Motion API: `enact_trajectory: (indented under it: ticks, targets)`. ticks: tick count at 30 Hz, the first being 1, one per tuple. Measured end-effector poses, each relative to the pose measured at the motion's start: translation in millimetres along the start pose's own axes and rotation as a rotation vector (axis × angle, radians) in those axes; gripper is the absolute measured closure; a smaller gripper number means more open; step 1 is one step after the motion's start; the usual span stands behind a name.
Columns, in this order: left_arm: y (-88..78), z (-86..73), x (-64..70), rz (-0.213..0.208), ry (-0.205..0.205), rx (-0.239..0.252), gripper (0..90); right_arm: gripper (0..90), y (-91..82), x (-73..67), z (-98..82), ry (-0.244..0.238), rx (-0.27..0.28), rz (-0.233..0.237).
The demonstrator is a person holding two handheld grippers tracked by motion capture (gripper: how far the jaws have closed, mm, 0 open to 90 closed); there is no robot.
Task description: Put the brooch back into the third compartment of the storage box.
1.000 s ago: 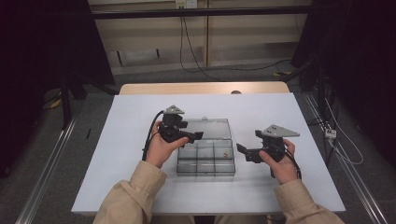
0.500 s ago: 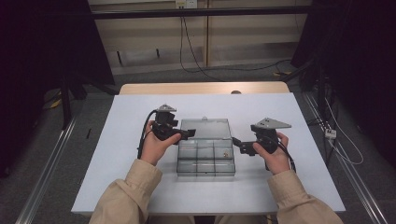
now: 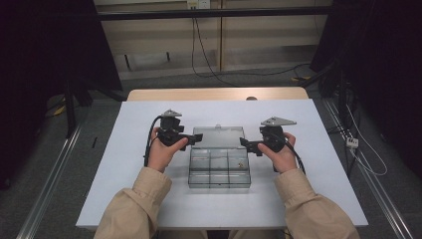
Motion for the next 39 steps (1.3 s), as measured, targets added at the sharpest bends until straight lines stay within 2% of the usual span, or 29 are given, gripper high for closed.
enact_trajectory:
  ticks: [8,14,19,24,32,39]
  targets:
    - [11.1,-5.8,-9.3,0.023,-0.009,-0.033,8.9,10.3,19.7,2.2,2.1,0.039,-0.032,-0.017]
    - [23.5,-11.7,-14.0,0.019,-0.052,-0.058,9.3,12.6,32.9,-1.3,-4.9,0.047,-0.074,-0.020]
    - [32.8,-14.6,-13.6,0.009,-0.063,-0.071,9.6,14.5,41.5,-6.8,-12.6,0.065,-0.114,0.002]
    - [40.1,-18.6,-14.8,-0.002,-0.094,-0.082,10.1,16.6,45.3,-9.0,-14.0,0.096,-0.134,0.020]
    - [47.3,-22.5,-15.6,-0.027,-0.158,-0.084,11.5,21.4,46.1,-12.5,-15.2,0.146,-0.179,0.052]
    - [49.1,-23.4,-15.0,-0.041,-0.189,-0.082,12.3,27.8,45.2,-15.3,-16.6,0.206,-0.207,0.096]
Point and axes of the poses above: each handheld gripper's, and its own axes: y roughly forward along the jaws, z roughly out of its top, x roughly to its right, the point moved 9 cm from there along y, roughly forward along the jaws, and after that the axes turned 13 degrees about -z, right-handed, at the moved point
